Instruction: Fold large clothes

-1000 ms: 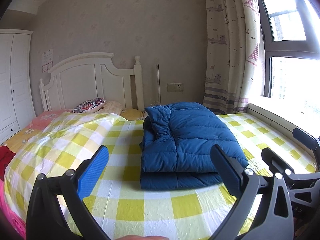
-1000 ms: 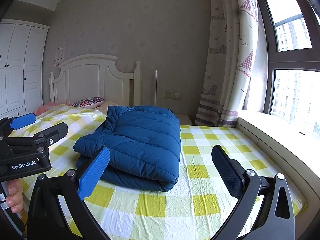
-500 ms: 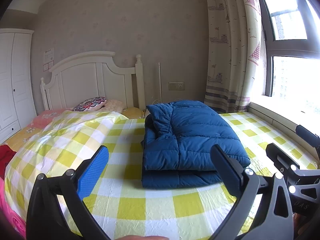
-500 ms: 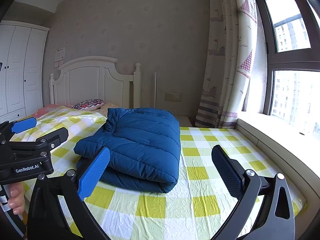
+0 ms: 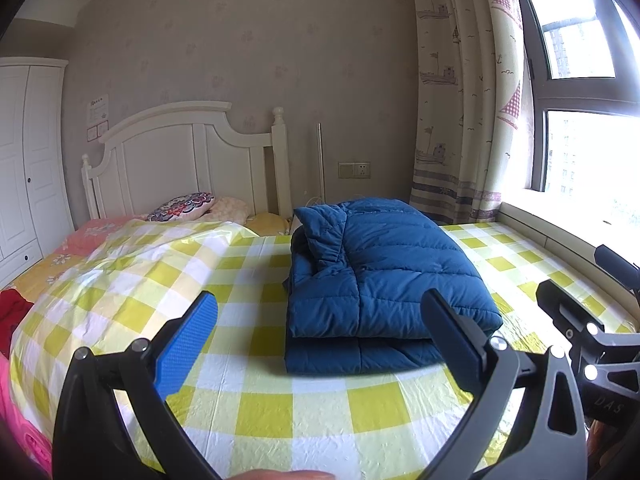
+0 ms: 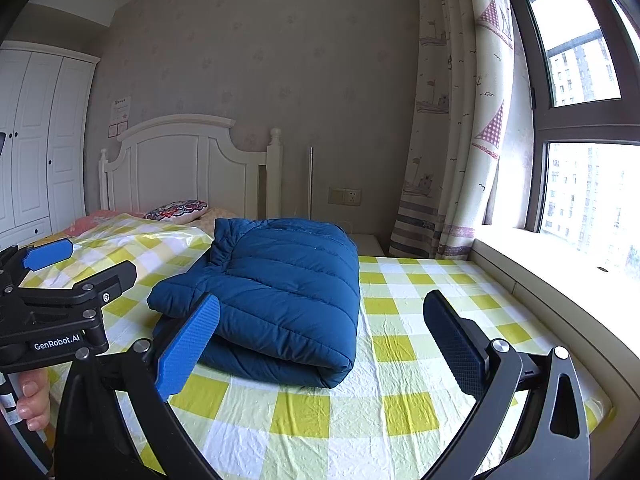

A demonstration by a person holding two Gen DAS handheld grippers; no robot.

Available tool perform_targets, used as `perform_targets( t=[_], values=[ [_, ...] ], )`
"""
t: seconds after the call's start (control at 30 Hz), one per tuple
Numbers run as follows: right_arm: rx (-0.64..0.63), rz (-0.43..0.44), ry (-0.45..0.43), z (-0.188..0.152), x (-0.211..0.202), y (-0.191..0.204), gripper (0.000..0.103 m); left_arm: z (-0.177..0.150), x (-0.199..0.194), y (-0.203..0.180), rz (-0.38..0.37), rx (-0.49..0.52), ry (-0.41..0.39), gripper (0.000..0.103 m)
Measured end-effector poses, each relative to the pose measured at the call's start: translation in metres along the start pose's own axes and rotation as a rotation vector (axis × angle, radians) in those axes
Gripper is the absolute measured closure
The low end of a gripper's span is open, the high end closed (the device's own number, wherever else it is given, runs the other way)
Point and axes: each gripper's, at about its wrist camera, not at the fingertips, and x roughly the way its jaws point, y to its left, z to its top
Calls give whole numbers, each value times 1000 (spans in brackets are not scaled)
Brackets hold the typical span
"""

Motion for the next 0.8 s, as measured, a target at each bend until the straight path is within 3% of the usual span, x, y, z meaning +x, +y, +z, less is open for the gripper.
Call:
perform_targets(
  t=[0.37, 0.57, 0.63, 0.73, 0.8],
  values=[
    [-11, 4, 5, -1, 3, 0, 5, 0, 0, 0, -1, 2, 3, 2],
    [-16, 10, 33, -7, 10, 2, 5, -4, 2, -4, -39, 6, -16, 2],
    [-7, 14, 59, -10, 16, -2, 5, -6, 14, -2, -58, 14, 25, 2],
    [-1, 29, 129, -16, 35, -14, 5, -10, 48, 14, -79, 17, 149, 2],
    [9, 47, 211, -15, 54, -38, 5, -9, 78, 44, -41, 32, 206, 2]
  ],
)
